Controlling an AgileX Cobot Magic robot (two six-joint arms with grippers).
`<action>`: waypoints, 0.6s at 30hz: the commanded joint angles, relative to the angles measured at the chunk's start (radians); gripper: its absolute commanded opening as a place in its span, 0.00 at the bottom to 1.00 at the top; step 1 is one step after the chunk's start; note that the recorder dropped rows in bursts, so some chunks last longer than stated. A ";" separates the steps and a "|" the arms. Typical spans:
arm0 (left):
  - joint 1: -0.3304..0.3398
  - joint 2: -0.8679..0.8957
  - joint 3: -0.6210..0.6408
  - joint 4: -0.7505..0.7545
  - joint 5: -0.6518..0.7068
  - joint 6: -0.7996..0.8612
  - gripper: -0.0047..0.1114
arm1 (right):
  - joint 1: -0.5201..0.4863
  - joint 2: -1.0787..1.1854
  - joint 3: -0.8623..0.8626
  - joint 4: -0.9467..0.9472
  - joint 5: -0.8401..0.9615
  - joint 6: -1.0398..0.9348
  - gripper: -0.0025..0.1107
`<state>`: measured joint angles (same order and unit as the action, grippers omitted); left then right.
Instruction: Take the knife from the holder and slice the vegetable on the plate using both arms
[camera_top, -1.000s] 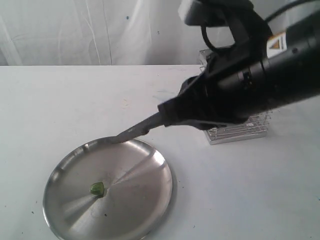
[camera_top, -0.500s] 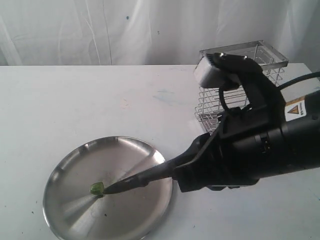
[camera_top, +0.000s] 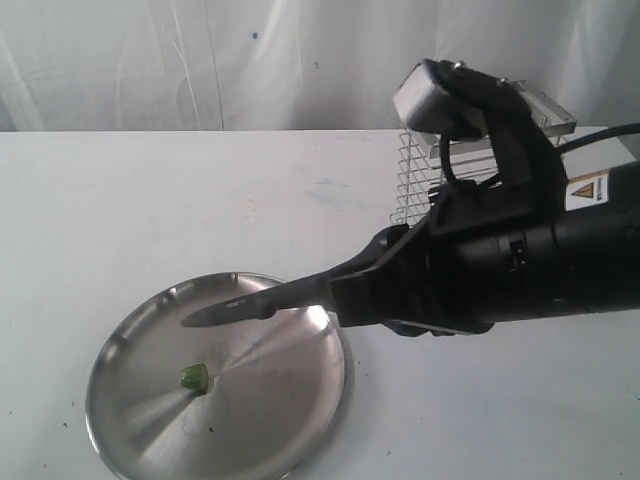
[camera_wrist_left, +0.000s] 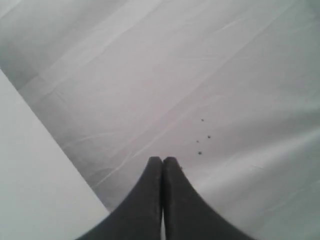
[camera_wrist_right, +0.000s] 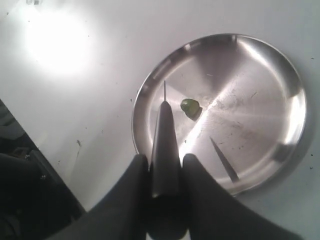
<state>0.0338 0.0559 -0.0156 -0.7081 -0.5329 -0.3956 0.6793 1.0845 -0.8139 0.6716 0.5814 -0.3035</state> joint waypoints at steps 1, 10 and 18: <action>-0.006 0.199 -0.132 -0.117 0.081 0.229 0.04 | 0.000 0.020 0.013 0.009 -0.049 -0.010 0.02; -0.006 0.840 -0.724 0.297 1.069 0.332 0.04 | 0.000 0.070 0.013 0.010 -0.158 -0.056 0.02; -0.006 0.951 -0.700 -0.321 1.535 0.849 0.04 | 0.000 0.069 0.013 0.010 -0.278 -0.035 0.02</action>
<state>0.0338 0.9998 -0.7885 -0.7929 0.9018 0.2785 0.6793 1.1573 -0.8047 0.6740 0.3630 -0.3395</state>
